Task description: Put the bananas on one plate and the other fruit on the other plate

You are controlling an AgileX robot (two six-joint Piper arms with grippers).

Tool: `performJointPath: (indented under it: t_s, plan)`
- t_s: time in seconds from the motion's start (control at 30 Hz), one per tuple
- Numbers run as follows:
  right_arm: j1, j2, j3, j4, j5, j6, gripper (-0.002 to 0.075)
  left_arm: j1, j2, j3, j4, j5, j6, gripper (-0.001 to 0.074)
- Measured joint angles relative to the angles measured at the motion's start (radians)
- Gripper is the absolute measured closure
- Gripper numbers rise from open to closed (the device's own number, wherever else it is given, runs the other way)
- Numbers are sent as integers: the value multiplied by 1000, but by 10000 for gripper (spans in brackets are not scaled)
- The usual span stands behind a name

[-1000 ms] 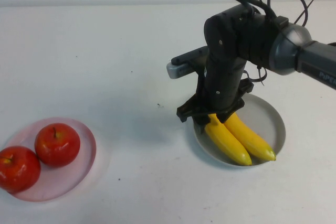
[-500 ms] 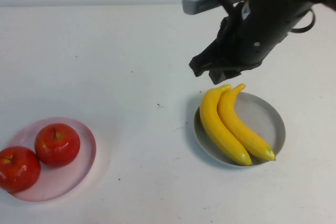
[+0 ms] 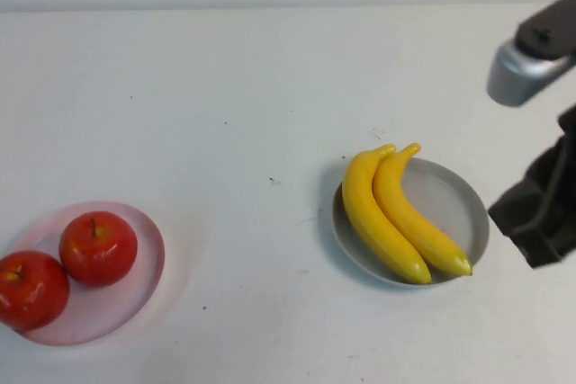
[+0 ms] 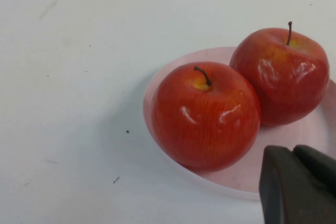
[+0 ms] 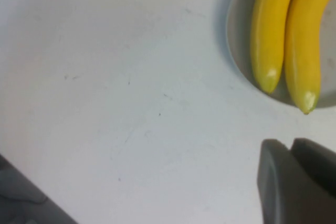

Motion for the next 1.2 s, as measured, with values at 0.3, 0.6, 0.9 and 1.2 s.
performJointPath:
  t_s: [0.3,0.6,0.9,1.2]
  plan:
    - [0,-128,161,5,2,-7,739,0,0,0,0,0,0,738]
    - [-29,-166,359,-44,-163,-7,741,0,0,0,0,0,0,738]
    - [-360,-524,841,17,-741,-7,741,0,0,0,0,0,0,738]
    - [-579,-949,1197,30,-949,-79,741,0,0,0,0,0,0,738]
